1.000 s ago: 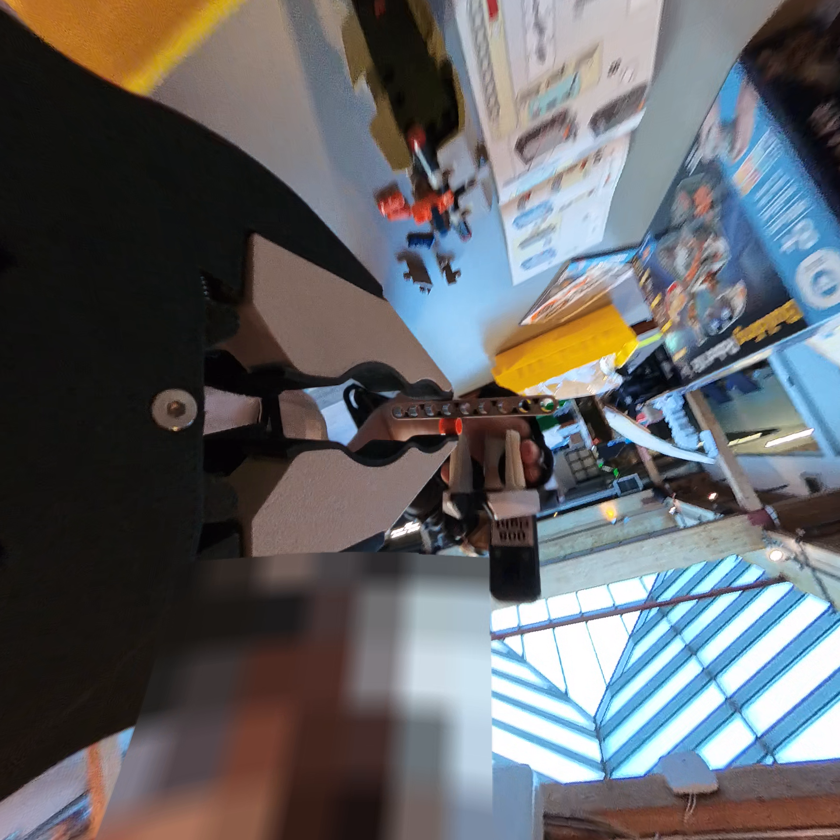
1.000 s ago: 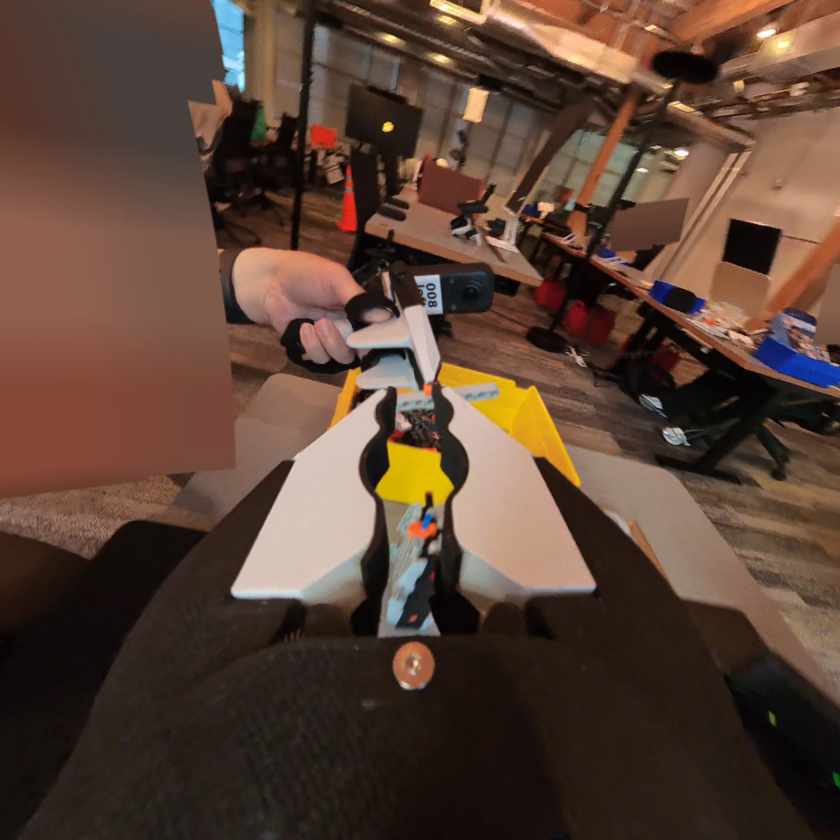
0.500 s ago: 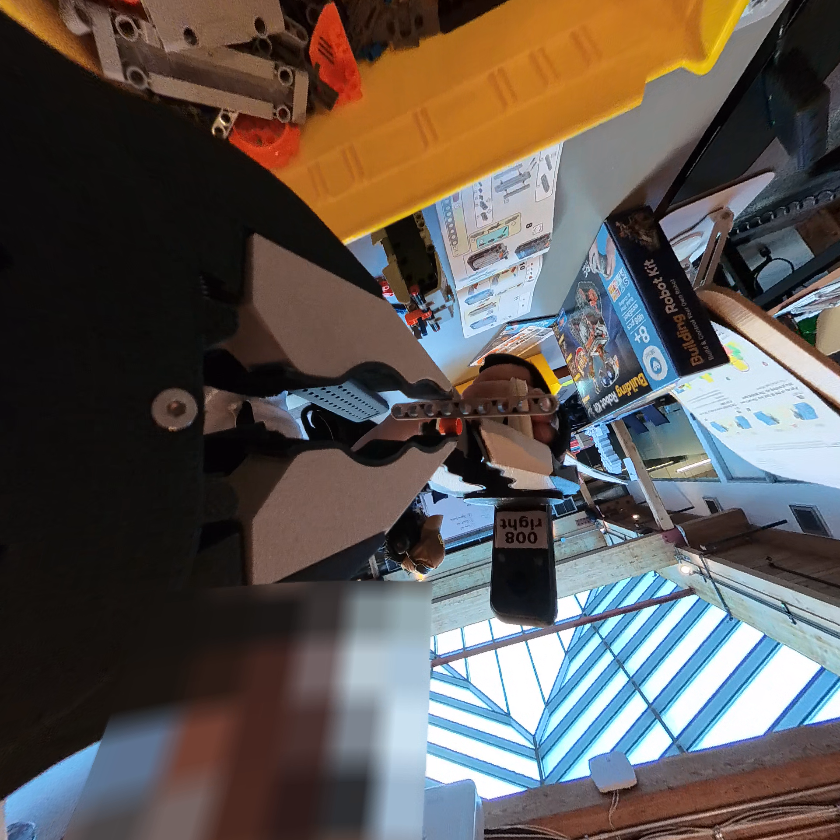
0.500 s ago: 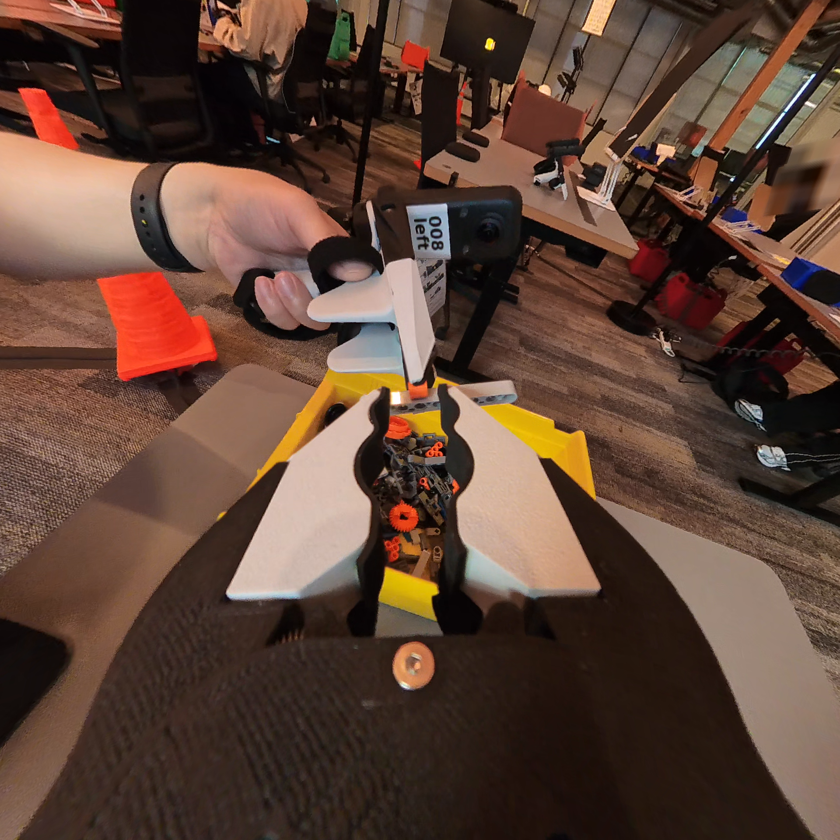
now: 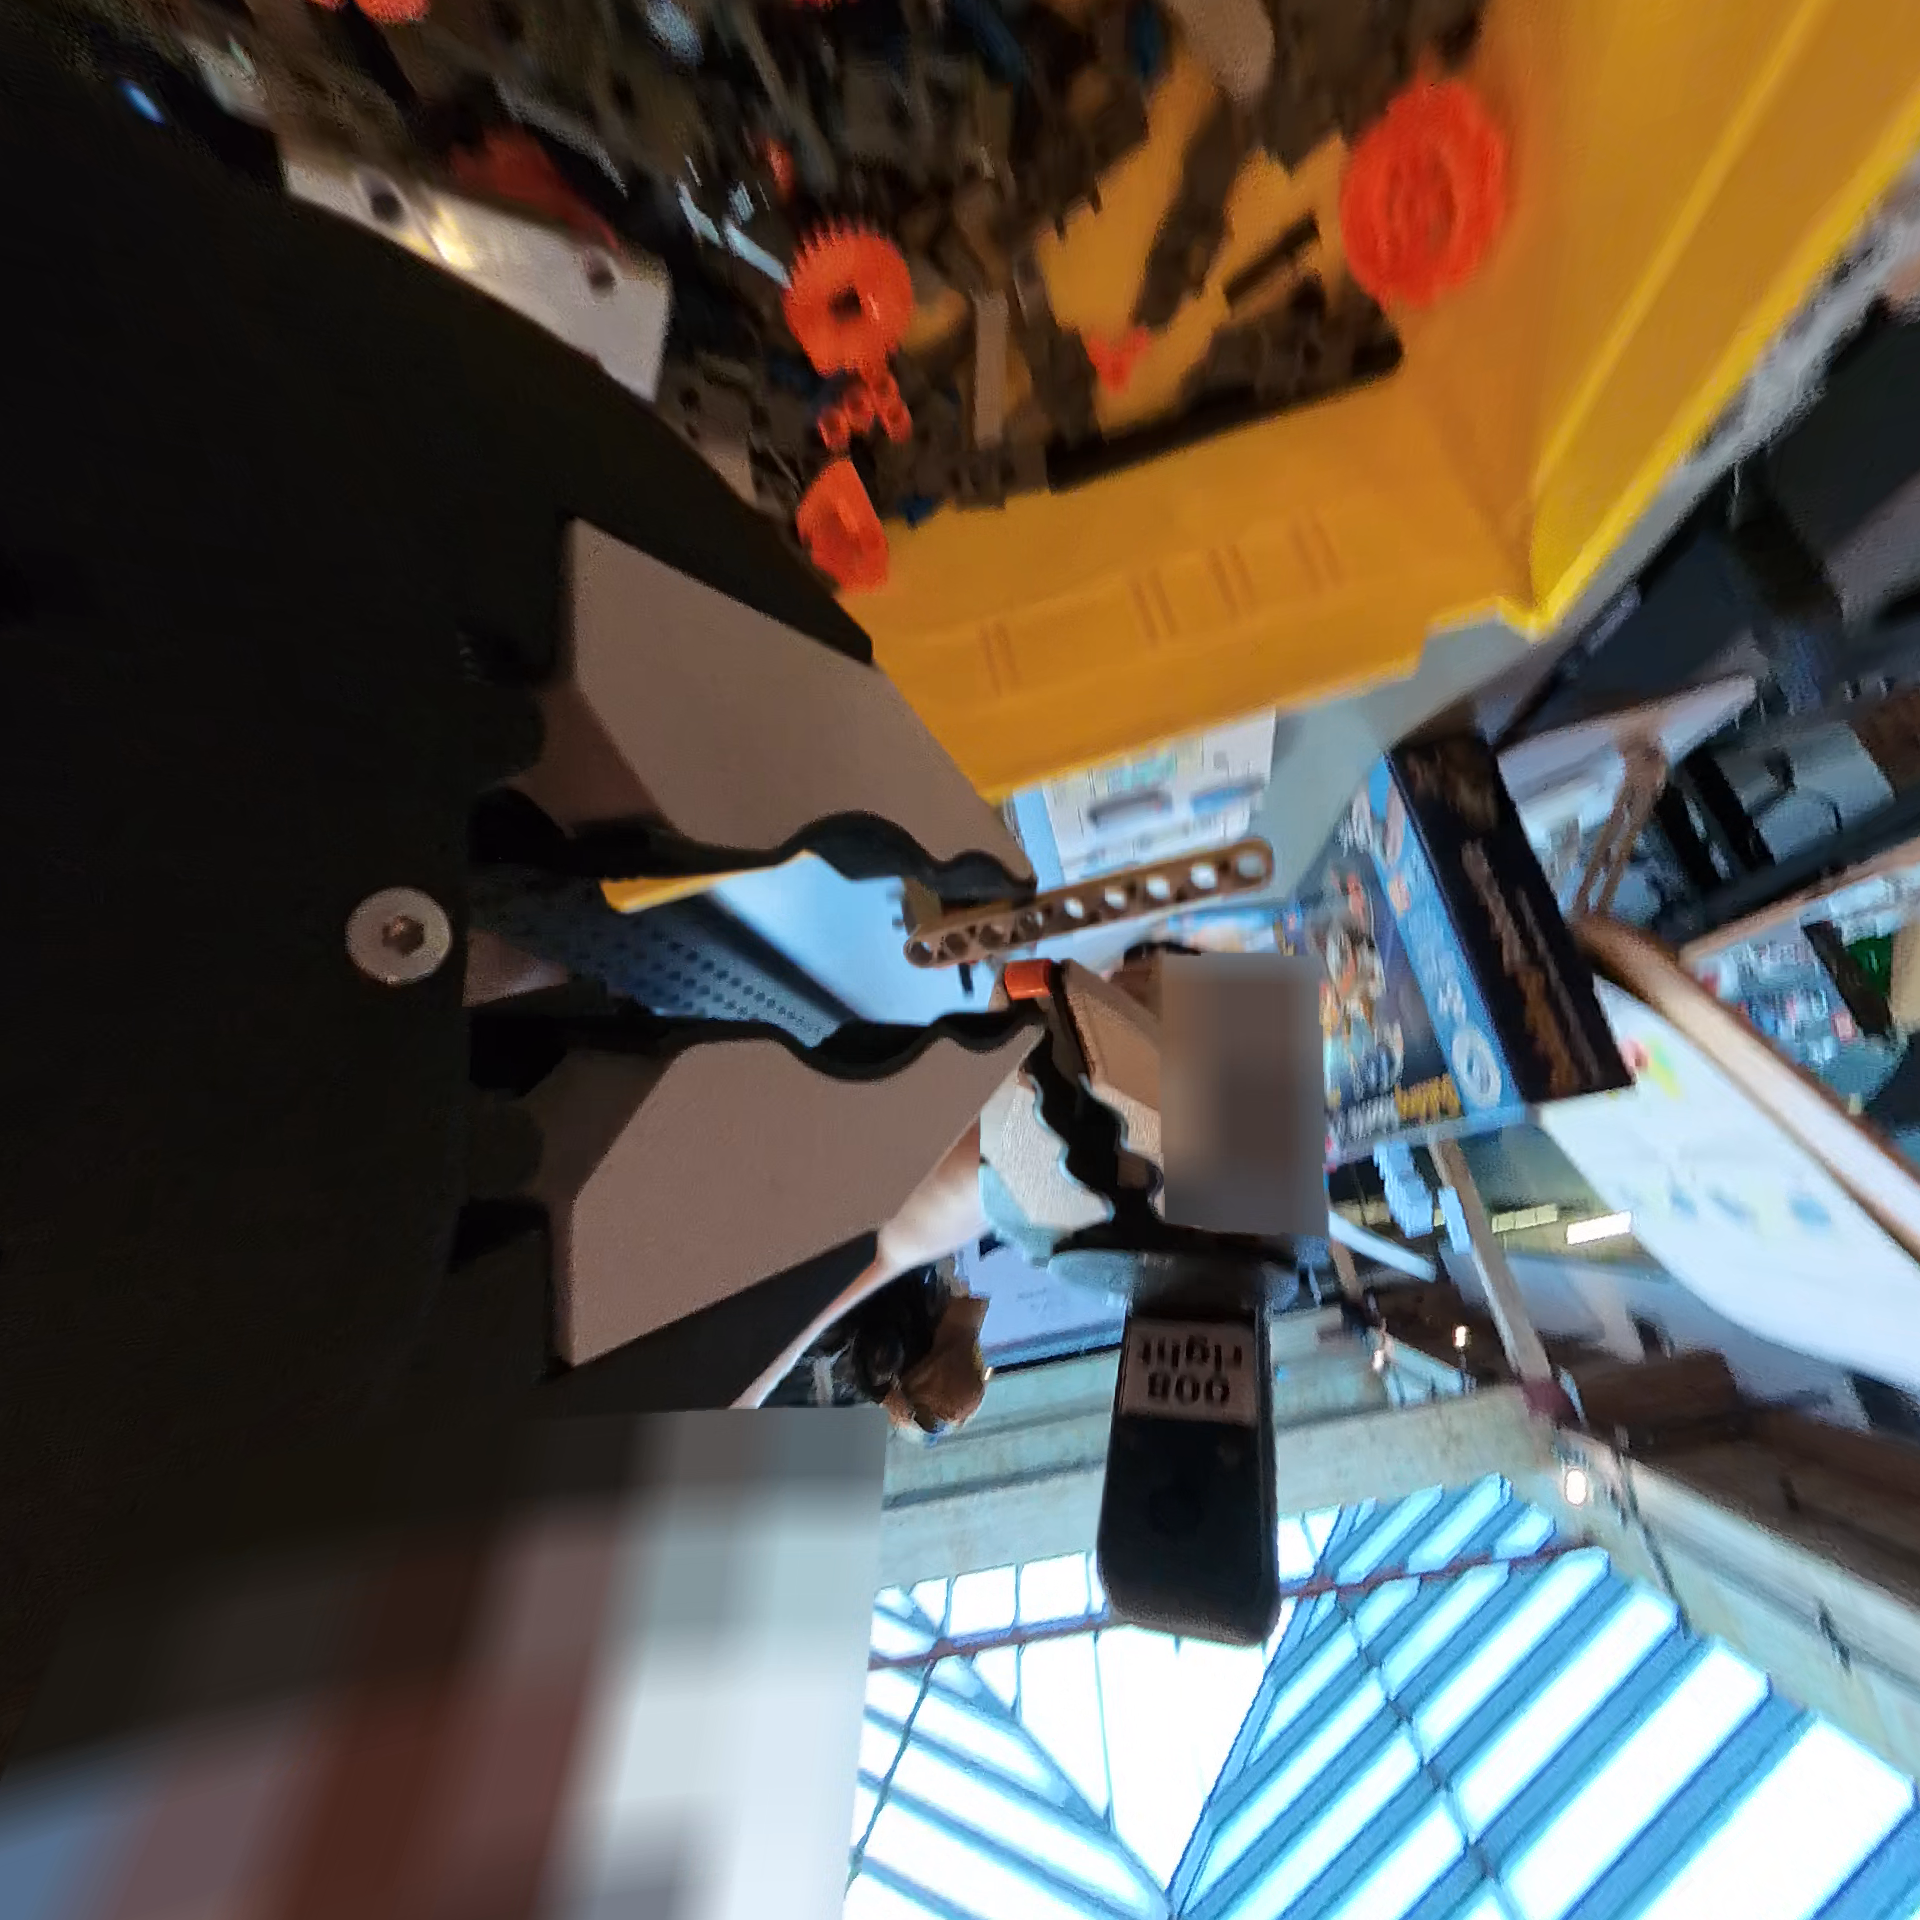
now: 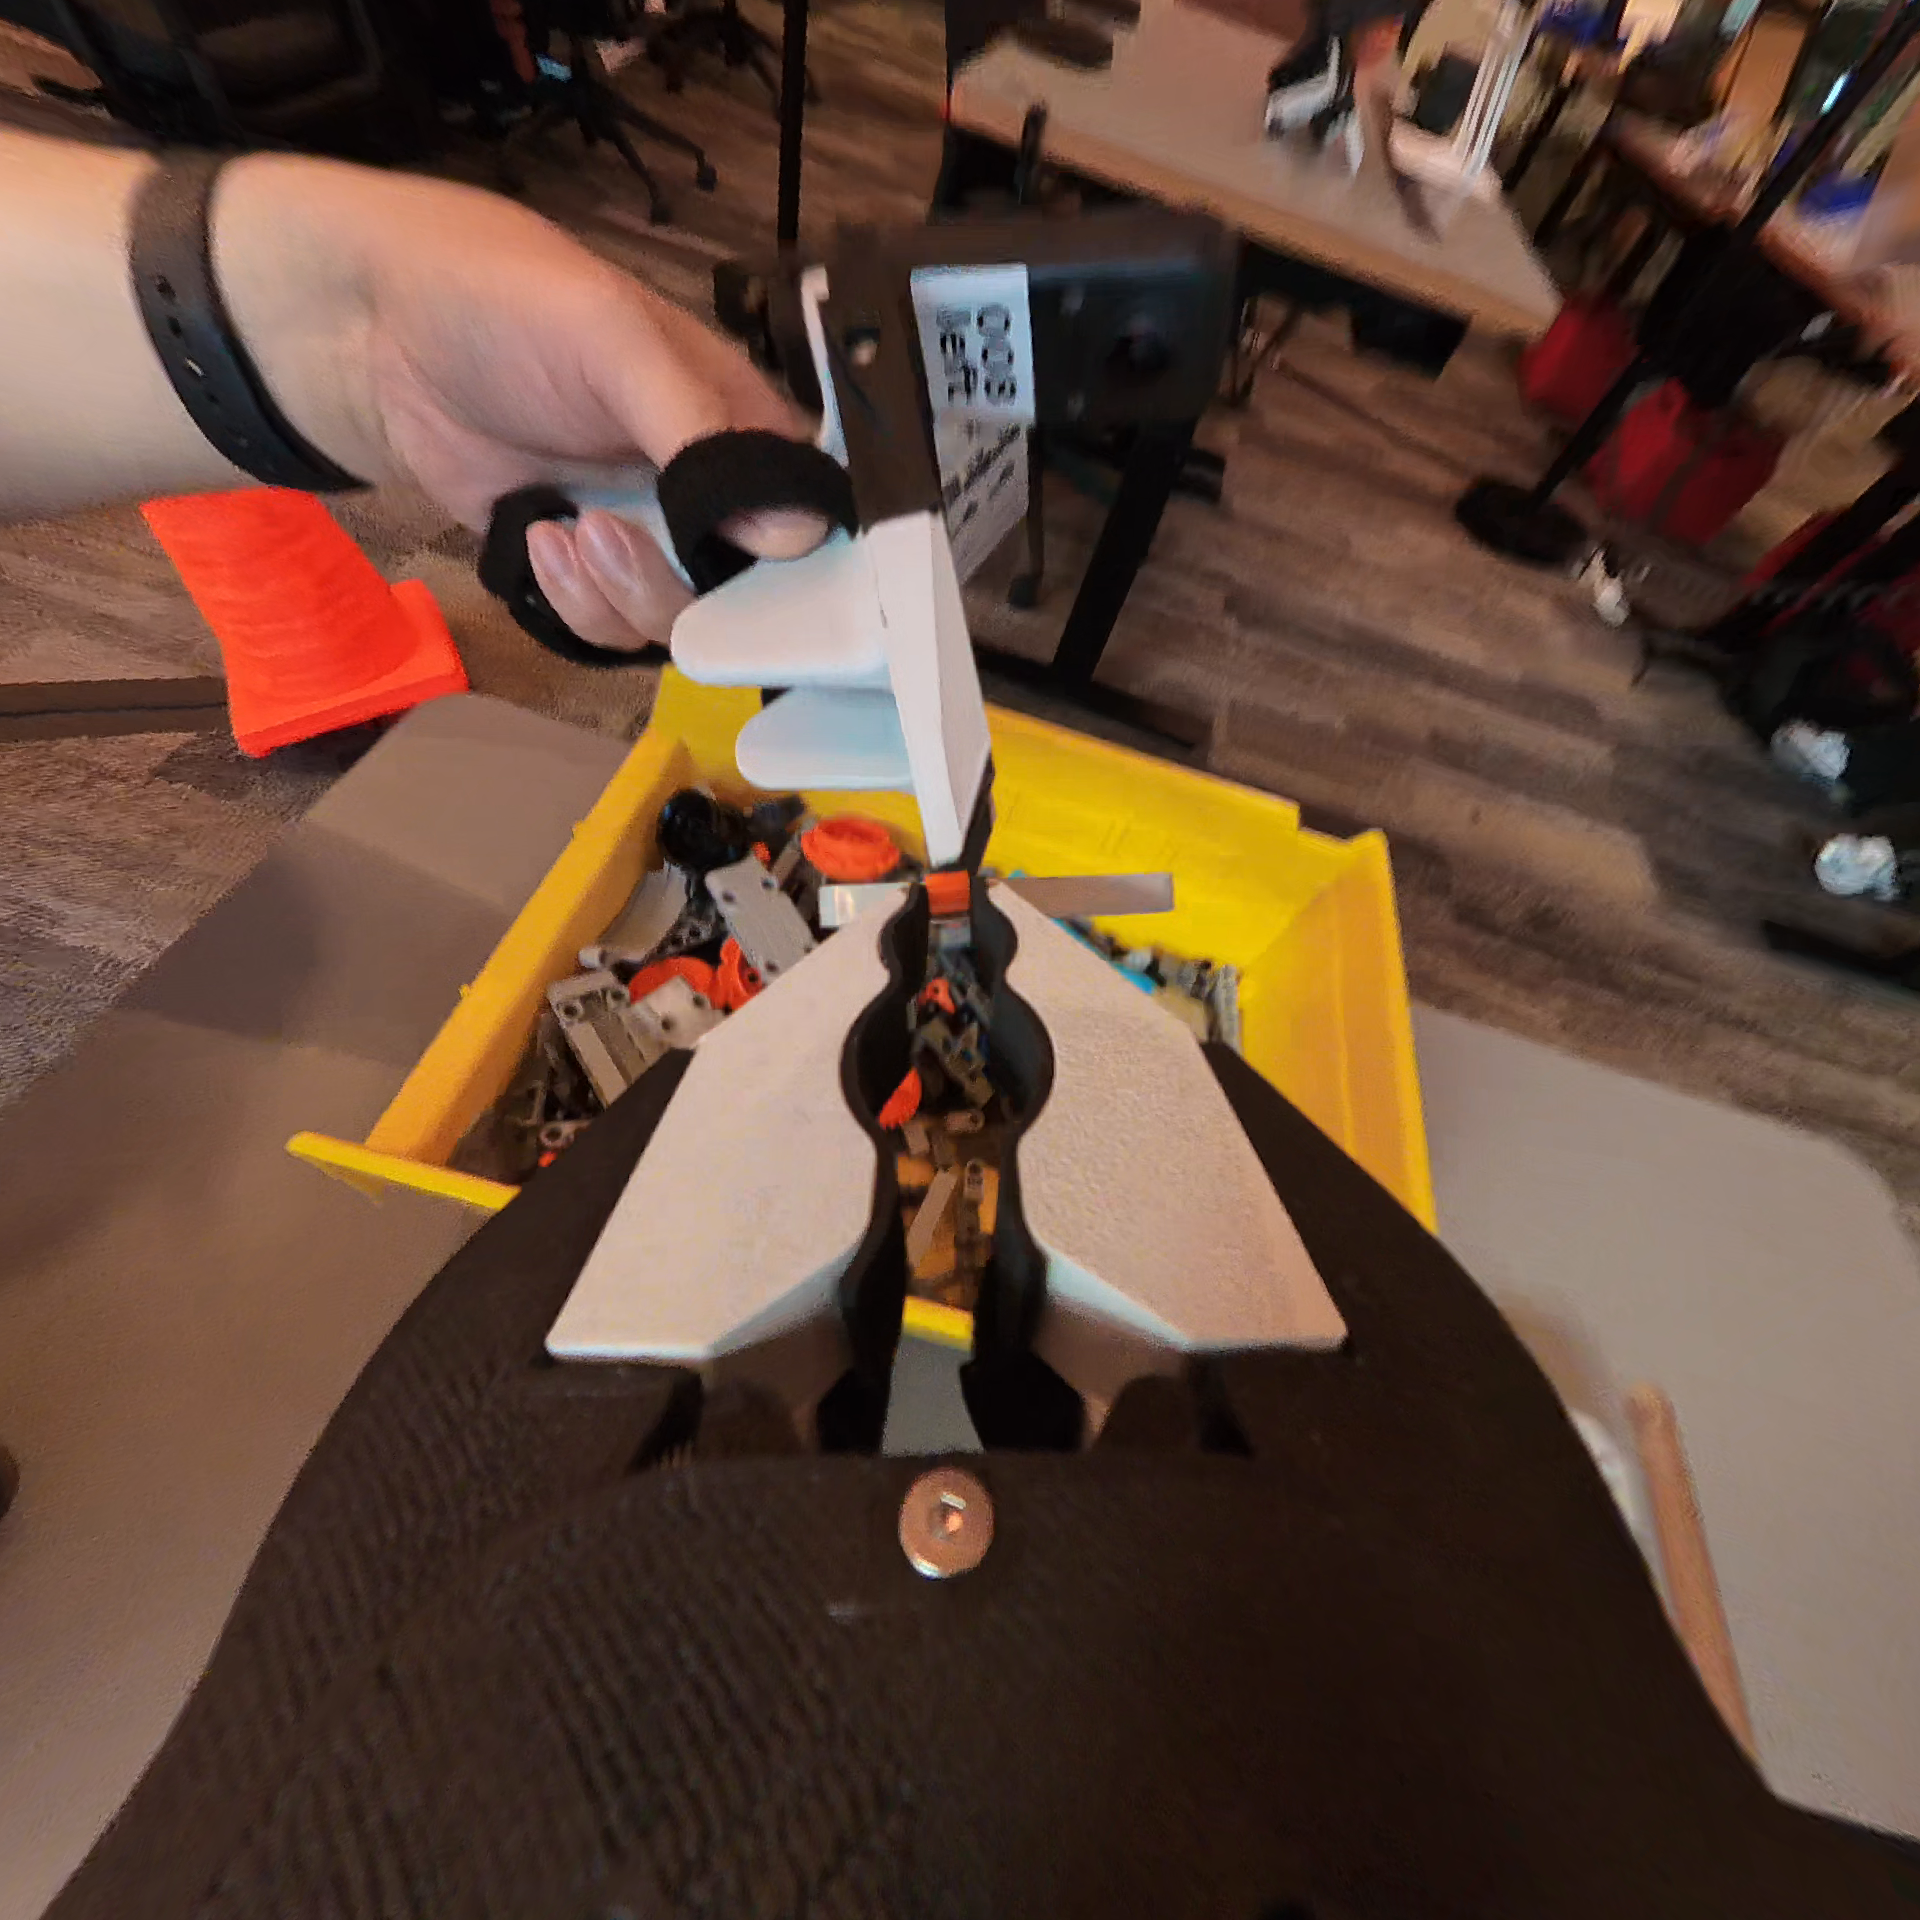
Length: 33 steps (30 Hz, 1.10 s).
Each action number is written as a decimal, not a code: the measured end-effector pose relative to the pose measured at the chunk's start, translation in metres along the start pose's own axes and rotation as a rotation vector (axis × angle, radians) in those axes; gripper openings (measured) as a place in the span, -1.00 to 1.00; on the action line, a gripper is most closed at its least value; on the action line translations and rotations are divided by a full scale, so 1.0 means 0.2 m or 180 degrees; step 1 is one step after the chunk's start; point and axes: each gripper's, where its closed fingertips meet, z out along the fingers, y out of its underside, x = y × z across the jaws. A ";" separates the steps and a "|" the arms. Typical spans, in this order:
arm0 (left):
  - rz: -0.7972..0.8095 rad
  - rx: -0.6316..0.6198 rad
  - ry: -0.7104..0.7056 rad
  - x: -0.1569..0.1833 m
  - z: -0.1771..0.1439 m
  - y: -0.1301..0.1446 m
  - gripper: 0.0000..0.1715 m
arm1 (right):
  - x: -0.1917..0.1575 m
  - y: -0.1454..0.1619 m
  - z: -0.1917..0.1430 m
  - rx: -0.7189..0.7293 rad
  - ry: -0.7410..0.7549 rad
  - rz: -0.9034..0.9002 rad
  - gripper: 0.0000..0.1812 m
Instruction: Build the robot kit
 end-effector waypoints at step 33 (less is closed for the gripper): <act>0.1869 -0.0102 -0.1484 0.34 0.12 0.69 -0.54 | -0.93 1.48 -1.60 -0.1298 0.0811 0.0668 -0.93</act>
